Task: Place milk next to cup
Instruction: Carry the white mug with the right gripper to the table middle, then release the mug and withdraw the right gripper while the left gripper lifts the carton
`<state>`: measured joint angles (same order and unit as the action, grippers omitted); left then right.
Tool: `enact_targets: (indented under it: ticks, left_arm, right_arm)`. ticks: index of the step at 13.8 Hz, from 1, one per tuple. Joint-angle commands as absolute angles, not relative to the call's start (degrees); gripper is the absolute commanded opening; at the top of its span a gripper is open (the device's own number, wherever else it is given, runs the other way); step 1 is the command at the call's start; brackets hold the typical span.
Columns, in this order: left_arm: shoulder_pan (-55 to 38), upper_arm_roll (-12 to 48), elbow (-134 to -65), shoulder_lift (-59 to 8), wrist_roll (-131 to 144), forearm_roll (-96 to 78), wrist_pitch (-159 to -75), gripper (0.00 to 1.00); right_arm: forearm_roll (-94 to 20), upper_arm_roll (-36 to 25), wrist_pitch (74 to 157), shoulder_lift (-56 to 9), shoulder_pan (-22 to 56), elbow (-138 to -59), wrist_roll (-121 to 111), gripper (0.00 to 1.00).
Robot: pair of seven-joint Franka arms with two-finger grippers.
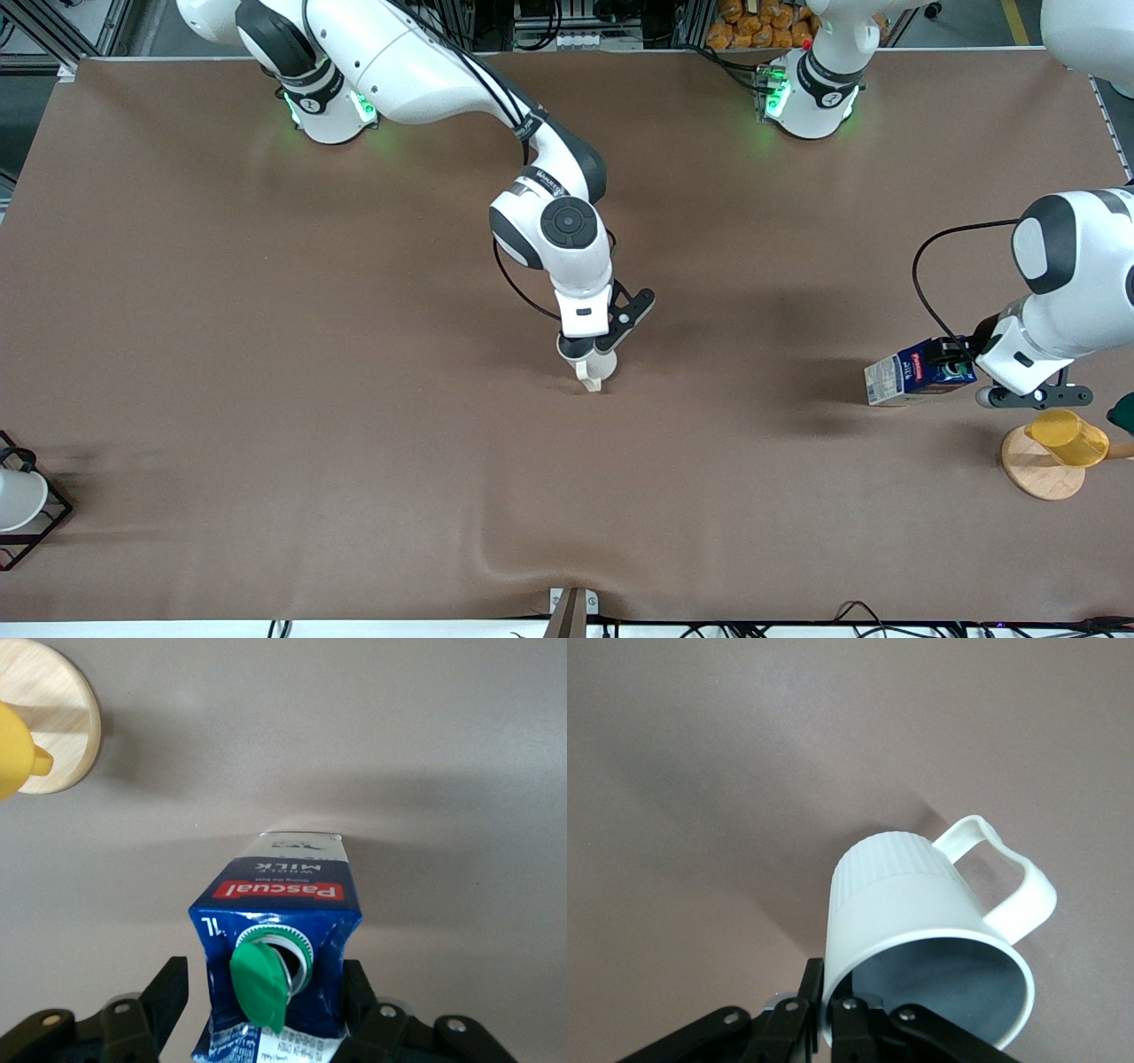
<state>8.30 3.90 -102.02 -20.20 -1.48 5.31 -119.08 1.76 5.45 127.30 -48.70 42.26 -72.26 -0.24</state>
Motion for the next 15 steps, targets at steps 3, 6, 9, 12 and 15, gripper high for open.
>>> enact_targets:
  ticks: [3,6,9,12,15]
  left_arm:
    - [8.26,3.96,-100.63,-21.45,-1.32,5.71,-119.27,0.62]
    - [8.09,4.04,-100.63,-21.45,-1.32,5.71,-119.27,0.60]
    - [8.00,4.04,-100.46,-21.27,-1.93,5.80,-119.27,0.54]
    - [7.91,4.04,-100.46,-21.09,-2.37,5.89,-119.27,0.50]
    - [8.00,5.70,-100.37,-20.66,-2.46,5.80,-119.18,0.47]
  right_arm:
    - [2.64,5.01,127.71,-50.10,43.07,-69.70,0.97,1.00]
    - [2.37,5.27,127.53,-48.61,43.07,-69.70,1.14,1.00]
    - [1.41,5.71,127.00,-46.33,42.89,-69.70,1.23,1.00]
    - [1.49,5.10,120.62,-41.24,42.72,-70.31,8.13,1.00]
    - [2.46,2.91,113.40,-35.26,40.96,-71.88,18.45,1.00]
